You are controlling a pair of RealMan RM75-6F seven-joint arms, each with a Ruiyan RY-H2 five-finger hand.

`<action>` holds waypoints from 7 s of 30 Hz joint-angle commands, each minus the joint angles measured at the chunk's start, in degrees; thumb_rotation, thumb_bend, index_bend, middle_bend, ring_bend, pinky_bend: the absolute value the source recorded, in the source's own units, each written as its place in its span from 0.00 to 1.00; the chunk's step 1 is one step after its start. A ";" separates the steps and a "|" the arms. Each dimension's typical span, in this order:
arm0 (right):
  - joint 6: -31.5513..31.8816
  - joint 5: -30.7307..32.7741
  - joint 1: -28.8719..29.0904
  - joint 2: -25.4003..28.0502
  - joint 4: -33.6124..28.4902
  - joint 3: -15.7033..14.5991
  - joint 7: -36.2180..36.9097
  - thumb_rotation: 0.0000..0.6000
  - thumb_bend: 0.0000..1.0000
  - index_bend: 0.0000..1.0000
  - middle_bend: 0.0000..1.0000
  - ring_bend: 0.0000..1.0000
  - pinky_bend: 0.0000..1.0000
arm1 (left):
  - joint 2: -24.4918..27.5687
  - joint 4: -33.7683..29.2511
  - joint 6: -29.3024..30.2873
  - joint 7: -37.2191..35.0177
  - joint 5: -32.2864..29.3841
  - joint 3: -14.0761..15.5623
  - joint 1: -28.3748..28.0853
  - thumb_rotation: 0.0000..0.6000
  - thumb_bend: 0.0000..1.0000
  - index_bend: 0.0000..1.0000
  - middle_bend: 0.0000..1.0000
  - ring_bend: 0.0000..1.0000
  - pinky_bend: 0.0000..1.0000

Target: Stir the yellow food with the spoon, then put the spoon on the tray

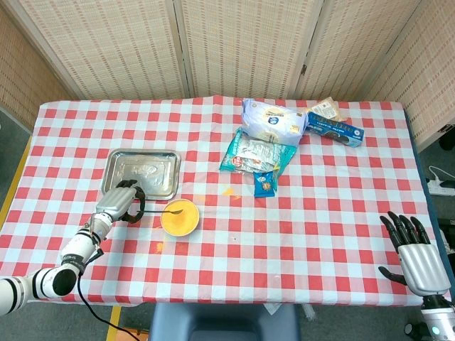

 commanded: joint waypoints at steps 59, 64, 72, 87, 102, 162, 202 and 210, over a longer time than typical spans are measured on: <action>5.83 -7.26 -2.15 2.88 1.45 -2.33 7.79 1.00 0.00 0.00 0.00 0.00 0.00 | -6.92 -21.61 35.85 48.06 -23.52 1.59 -8.20 1.00 0.48 0.88 0.37 0.13 0.01; 5.38 -6.57 -2.01 2.90 1.43 -2.03 7.81 1.00 0.00 0.00 0.00 0.00 0.00 | -8.33 -19.48 35.37 49.24 -25.28 0.77 -9.19 1.00 0.48 0.88 0.38 0.13 0.01; 4.57 -5.71 -1.73 2.80 1.34 -1.70 7.59 1.00 0.00 0.00 0.00 0.00 0.00 | -9.25 -15.76 33.08 47.88 -26.74 -0.91 -9.67 1.00 0.49 0.88 0.38 0.14 0.01; 4.48 -5.75 -1.77 2.79 1.07 -1.76 7.15 1.00 0.00 0.00 0.00 0.00 0.00 | -5.52 -18.47 31.20 43.28 -25.13 -1.65 -8.21 1.00 0.48 0.88 0.39 0.15 0.01; 5.52 -6.76 -2.17 2.90 1.31 -2.07 7.73 1.00 0.00 0.00 0.00 0.00 0.00 | -6.37 -21.15 33.15 44.73 -23.66 1.08 -7.92 1.00 0.49 0.88 0.39 0.15 0.01; 6.60 -6.77 -2.77 3.08 1.24 -1.79 8.17 1.00 0.00 0.00 0.00 0.00 0.00 | -6.51 -17.17 28.55 42.31 -25.47 1.37 -8.68 1.00 0.49 0.88 0.40 0.15 0.02; 6.65 -5.75 -3.01 3.11 1.12 -1.22 7.96 1.00 0.00 0.00 0.00 0.00 0.00 | -6.47 -14.17 26.81 39.97 -23.73 1.78 -9.01 1.00 0.49 0.88 0.41 0.17 0.02; 7.73 -7.19 -3.57 3.16 1.04 -1.84 7.45 1.00 0.00 0.00 0.00 0.00 0.00 | -5.87 -15.67 25.89 39.29 -23.45 2.62 -8.36 1.00 0.49 0.88 0.41 0.17 0.02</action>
